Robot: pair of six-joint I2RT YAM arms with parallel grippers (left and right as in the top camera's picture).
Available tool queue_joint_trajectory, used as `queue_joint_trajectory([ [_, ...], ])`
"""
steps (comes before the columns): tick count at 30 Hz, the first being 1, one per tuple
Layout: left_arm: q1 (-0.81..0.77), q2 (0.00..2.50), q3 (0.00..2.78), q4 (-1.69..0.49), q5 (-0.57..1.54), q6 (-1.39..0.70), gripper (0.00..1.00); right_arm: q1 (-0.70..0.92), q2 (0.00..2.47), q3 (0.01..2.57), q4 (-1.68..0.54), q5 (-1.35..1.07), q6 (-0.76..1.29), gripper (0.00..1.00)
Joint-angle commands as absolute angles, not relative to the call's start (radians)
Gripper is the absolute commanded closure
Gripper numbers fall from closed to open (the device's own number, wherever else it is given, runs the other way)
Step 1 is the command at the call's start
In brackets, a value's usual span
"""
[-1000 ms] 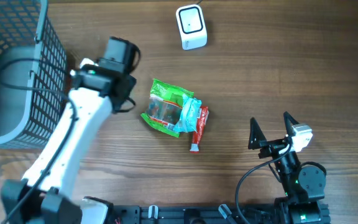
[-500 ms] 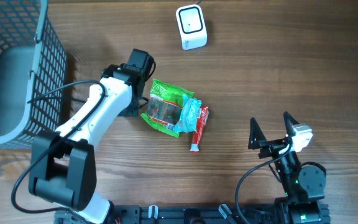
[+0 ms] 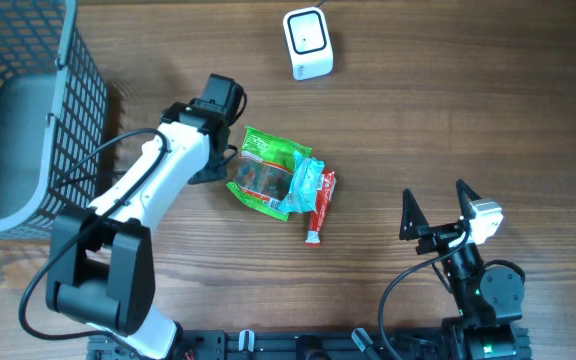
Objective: Scan the item barcode
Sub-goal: 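Set the green-lidded jar down left of the packets, then grasp the light blue packet from the pile with the right gripper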
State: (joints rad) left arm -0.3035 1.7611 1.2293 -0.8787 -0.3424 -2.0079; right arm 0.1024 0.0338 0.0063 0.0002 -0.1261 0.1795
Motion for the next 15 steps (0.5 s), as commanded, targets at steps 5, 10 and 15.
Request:
queue_joint_trajectory([
  [5,-0.270,1.781,1.228,-0.871,-0.337,-2.020,0.00,0.104,0.029,0.006,0.006,-0.112,0.186,0.01],
  [10,-0.262,1.769,1.251,-0.871,-0.330,-2.001,0.00,0.104,0.029,0.006,0.006,-0.112,0.186,0.00],
  [15,-0.231,1.716,1.359,-0.893,-0.330,-1.793,0.00,0.104,0.029,0.006,0.006,-0.111,0.186,0.00],
])
